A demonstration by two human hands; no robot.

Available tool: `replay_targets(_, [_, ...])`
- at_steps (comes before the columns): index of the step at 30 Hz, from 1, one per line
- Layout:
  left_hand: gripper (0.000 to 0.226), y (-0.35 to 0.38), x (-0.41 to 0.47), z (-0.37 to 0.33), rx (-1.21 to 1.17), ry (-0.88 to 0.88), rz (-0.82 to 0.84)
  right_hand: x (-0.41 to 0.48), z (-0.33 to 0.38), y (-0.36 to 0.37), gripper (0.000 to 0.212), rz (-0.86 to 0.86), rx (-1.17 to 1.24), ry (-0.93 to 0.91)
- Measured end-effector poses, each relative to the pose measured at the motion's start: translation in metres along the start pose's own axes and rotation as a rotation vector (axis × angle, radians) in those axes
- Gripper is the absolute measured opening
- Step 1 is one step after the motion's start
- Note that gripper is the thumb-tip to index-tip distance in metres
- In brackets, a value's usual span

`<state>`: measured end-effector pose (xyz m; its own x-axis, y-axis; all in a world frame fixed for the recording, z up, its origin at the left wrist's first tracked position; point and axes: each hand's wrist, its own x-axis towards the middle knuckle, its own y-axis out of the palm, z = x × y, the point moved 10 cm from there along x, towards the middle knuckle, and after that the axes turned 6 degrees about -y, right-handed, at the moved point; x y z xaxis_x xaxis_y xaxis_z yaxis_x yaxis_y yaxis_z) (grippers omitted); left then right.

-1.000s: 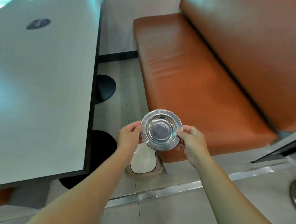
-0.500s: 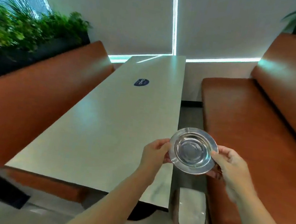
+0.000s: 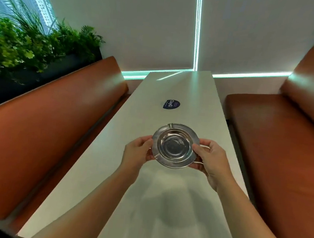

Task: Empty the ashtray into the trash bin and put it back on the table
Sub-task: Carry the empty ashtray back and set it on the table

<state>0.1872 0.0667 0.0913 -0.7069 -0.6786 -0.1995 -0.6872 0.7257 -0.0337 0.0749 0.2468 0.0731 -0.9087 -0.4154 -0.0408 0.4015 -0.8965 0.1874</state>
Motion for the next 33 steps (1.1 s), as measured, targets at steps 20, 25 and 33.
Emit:
replay_targets(20, [0.023, 0.013, 0.301, -0.01, -0.063, -0.097, 0.037, 0.272, -0.039, 0.081, 0.015, -0.106, -0.084, 0.05])
replay_targets(25, [0.016, 0.037, 0.381, 0.0, -0.042, -0.106, 0.015, 0.36, -0.063, 0.076, 0.013, -0.109, -0.122, 0.083])
replay_targets(33, [0.009, 0.068, 0.478, 0.019, 0.024, -0.133, 0.011, 0.456, -0.095, 0.069, 0.017, -0.1, -0.247, 0.101])
